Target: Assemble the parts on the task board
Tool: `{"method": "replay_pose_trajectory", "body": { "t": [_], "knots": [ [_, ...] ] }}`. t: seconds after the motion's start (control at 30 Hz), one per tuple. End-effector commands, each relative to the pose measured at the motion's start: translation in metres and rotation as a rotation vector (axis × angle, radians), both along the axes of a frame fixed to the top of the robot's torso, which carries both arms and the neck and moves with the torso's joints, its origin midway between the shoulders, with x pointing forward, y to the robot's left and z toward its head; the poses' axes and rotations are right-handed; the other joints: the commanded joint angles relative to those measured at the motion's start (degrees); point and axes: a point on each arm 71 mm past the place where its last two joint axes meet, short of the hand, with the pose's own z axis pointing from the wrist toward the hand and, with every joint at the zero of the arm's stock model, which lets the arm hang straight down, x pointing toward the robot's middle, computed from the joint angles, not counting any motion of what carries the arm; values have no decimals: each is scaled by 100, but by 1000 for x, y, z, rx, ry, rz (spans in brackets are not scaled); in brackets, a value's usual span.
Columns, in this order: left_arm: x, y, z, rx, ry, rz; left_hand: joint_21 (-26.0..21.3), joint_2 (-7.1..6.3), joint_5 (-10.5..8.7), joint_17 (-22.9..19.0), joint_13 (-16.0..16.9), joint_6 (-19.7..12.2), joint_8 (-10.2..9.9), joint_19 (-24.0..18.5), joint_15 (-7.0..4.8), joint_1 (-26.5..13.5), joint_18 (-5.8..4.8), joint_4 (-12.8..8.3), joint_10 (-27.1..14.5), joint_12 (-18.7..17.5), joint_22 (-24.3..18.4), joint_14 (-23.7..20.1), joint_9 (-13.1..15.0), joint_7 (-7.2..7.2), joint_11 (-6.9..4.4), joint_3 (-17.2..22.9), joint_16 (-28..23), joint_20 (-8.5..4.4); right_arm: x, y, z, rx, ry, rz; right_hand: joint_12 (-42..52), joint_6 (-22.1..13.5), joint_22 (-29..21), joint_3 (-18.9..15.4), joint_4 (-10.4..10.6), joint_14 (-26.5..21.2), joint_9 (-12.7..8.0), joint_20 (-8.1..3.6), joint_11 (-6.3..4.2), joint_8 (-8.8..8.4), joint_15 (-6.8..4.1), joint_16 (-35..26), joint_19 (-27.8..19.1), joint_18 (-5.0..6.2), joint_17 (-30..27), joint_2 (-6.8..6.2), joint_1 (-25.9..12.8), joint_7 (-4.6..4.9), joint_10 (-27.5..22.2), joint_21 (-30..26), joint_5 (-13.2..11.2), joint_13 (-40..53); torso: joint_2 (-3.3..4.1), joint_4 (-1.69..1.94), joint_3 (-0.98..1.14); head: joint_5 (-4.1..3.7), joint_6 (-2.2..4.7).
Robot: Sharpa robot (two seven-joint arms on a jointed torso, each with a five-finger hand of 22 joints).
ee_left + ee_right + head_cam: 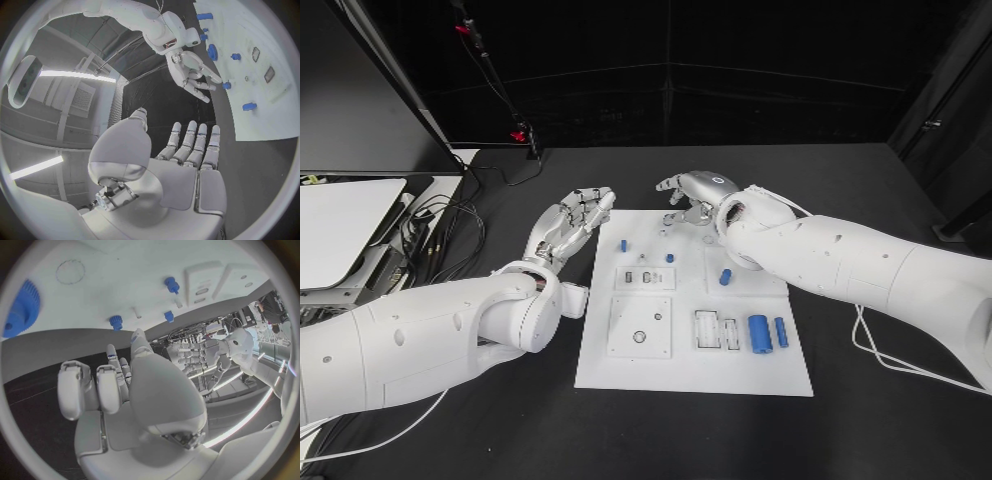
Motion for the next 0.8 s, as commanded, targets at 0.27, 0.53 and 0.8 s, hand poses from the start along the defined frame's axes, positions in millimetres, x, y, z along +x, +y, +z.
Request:
{"method": "replay_pose_trajectory", "body": {
  "t": [0.27, 0.53, 0.8],
  "knots": [
    [-5, 1, 17, -61, -237, -34, 45, 75, 29, 9, 2, 36, -22, -1, 15, 14, 51, -1, 32, -23, 5, 36, -3, 925, 7, -48, 9, -8, -25, -44, 32, 384, -44, 15, 281, 926, -665, -32, 89, -223, 122, -49, -88, 256, -33, -520, -686, 242, -1309, 52, -392, 393, 213, -613, 26, 26, -51, -73, -26, -10, -20],
    [-4, 1, 17, -60, -236, -32, 45, 77, 34, 9, 2, 38, -22, -1, 15, 19, 51, -1, 33, -22, 5, 36, -3, 925, 6, -49, 9, -8, -42, -84, 38, 490, 71, 9, 1231, 715, -3439, -147, 113, -2024, 98, -144, -296, 290, -141, -2301, -3113, 765, -4448, -72, -867, 168, 770, -2949, 50, 528, -53, -81, -22, -57, -12],
    [-4, 1, 16, -59, -234, -32, 47, 84, 49, 9, 3, 43, -23, -2, 15, 34, 50, -2, 39, -20, 4, 37, -3, 925, 6, -53, 10, -8, -48, -111, 36, 500, 141, -7, 7069, 96, -3502, -176, 139, -2117, 136, -193, -460, 663, -199, -1209, -3419, 722, -2436, -36, -1163, -246, 806, -3519, 8, 6038, -55, -78, -27, -100, -3]
  ]
}}
